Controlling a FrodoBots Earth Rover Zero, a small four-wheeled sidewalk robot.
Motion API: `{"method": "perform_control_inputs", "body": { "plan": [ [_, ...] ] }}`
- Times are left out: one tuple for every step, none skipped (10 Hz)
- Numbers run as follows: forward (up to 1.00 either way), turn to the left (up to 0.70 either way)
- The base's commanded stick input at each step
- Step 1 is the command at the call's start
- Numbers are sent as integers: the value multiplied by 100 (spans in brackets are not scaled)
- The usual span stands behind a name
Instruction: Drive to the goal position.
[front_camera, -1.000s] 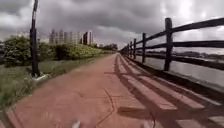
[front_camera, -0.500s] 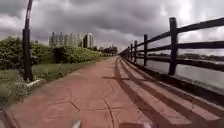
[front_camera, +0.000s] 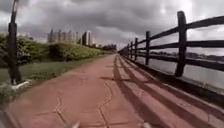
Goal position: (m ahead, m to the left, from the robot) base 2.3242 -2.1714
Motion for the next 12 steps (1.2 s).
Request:
{"method": "perform_control_inputs", "body": {
  "plan": [
    [50, 0],
    [50, 0],
    [50, 0],
    [50, 0],
    [50, 0],
    [50, 0],
    [50, 0],
    [50, 0],
    [50, 0],
    [50, 0],
    [50, 0],
    [50, 0]
  ]
}}
